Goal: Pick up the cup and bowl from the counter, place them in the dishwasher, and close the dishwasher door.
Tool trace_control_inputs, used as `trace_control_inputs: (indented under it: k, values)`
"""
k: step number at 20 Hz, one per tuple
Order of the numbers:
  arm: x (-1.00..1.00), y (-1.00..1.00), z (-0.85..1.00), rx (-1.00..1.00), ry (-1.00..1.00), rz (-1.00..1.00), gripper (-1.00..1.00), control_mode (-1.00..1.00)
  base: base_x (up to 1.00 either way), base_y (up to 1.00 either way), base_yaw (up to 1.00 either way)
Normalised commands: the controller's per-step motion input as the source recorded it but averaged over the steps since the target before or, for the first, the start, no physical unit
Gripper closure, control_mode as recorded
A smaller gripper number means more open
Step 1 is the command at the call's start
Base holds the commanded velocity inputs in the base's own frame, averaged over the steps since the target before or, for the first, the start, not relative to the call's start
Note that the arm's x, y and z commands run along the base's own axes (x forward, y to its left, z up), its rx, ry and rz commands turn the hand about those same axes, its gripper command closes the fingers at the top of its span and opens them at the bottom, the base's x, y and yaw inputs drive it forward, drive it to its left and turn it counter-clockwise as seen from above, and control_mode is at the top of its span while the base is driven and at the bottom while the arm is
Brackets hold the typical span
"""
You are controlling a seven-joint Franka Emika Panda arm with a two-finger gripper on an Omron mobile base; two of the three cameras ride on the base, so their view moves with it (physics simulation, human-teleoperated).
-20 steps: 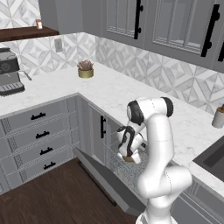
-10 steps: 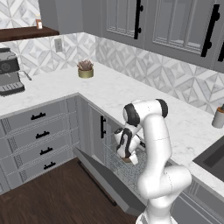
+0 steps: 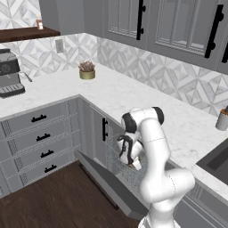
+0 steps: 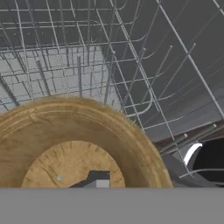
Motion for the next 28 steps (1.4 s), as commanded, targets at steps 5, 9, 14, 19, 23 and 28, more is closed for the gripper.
trace_control_inputs:
  k: [5, 9, 14, 19, 23, 28]
  values:
    - [-0.52, 0.13, -0.24, -0.06, -0.11, 0.03, -1.0, -1.0, 0.0, 0.0, 0.0]
    - [-1.0, 0.47, 0.58, -0.13, -0.36, 0.06, -1.0, -1.0, 0.0, 0.0, 0.0]
    - [-1.0, 0.12, 0.96, -0.07, -0.35, 0.02, -1.0, -1.0, 0.0, 0.0, 0.0]
    - [-0.92, 0.06, 0.9, -0.01, -0.31, 0.0, -1.0, -1.0, 0.0, 0.0, 0.0]
    - [-0.93, 0.18, 0.71, 0.0, -0.25, 0.0, -1.0, -1.0, 0.0, 0.0, 0.0]
    - [-0.69, 0.36, 0.67, 0.03, -0.03, -0.03, -1.0, -1.0, 0.0, 0.0, 0.0]
